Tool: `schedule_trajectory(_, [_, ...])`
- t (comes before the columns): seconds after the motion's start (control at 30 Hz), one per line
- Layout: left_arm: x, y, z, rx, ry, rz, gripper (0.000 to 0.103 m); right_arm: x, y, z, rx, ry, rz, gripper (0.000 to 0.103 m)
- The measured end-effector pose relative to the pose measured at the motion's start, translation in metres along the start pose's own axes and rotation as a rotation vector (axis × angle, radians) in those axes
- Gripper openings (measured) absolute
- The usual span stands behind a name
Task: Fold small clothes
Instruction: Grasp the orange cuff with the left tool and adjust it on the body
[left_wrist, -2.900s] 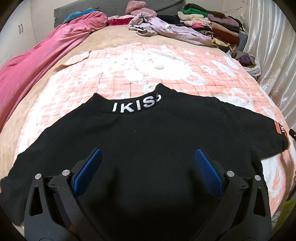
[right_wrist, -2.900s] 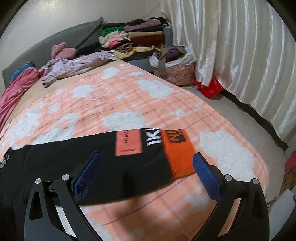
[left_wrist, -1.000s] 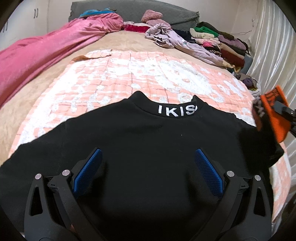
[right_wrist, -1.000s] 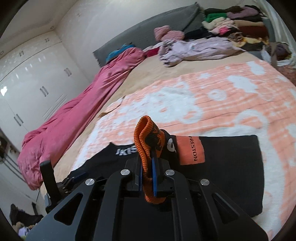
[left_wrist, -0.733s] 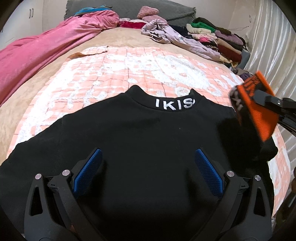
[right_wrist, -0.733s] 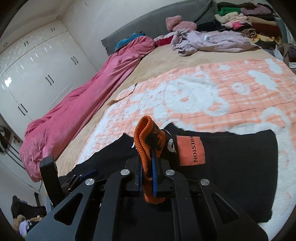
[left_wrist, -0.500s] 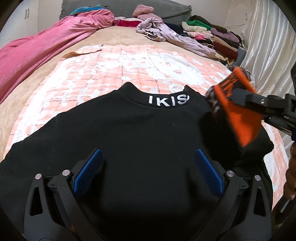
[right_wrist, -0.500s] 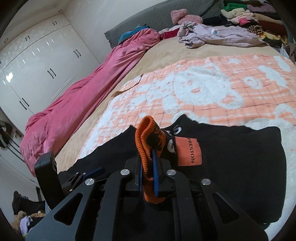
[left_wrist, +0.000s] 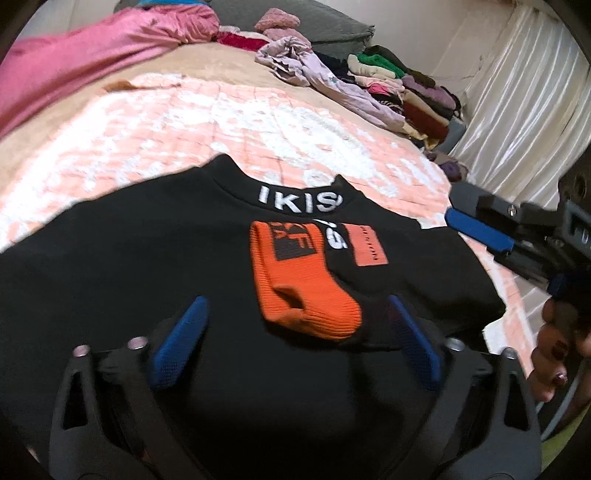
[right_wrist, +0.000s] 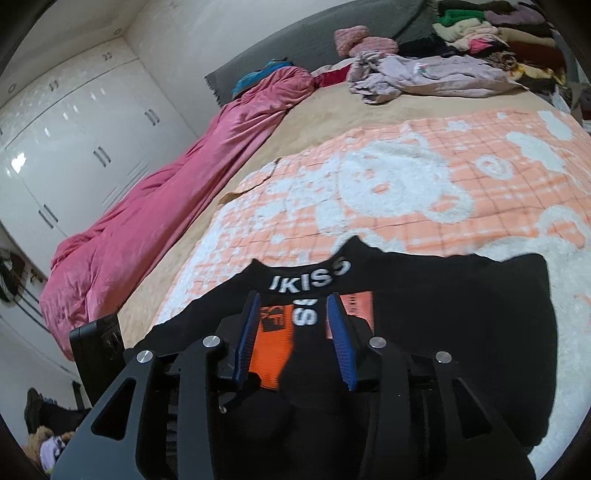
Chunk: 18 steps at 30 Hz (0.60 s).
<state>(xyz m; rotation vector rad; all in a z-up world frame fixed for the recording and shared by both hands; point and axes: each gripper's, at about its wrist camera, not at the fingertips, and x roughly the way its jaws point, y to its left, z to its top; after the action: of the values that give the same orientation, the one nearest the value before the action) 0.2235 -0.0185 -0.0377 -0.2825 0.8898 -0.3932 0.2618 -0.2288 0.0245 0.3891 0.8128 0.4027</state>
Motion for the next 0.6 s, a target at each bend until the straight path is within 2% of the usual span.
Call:
schedule_trajectory(0.03, [0.002,-0.001,-0.001,-0.004,0.005,-0.003,0.069,-0.002,-0.004,-0.001,0.011,-0.004,-0.004,0.039])
schedule_trajectory(0.13, [0.012,-0.004,-0.001,-0.013,0.015,-0.006,0.049,-0.013,-0.019,-0.006,0.050,-0.023,-0.021,0.039])
schedule_trajectory(0.2, [0.014,-0.006,-0.002,-0.019,0.001,-0.003,0.029,-0.023,-0.028,-0.010,0.072,-0.041,-0.037,0.039])
schedule_trajectory(0.23, [0.013,-0.007,-0.002,-0.019,-0.006,-0.006,0.012,-0.026,-0.033,-0.012,0.083,-0.049,-0.045,0.039])
schedule_trajectory(0.37, [0.004,-0.004,-0.001,-0.032,-0.033,-0.050,0.009,-0.043,-0.052,-0.017,0.124,-0.082,-0.087,0.039])
schedule_trajectory(0.5, [-0.020,0.004,0.003,-0.045,-0.084,-0.042,0.009,-0.055,-0.065,-0.021,0.156,-0.101,-0.105,0.039])
schedule_trajectory(0.6, [-0.038,0.010,0.008,-0.039,-0.132,0.001,0.009,-0.060,-0.071,-0.024,0.163,-0.104,-0.115,0.039])
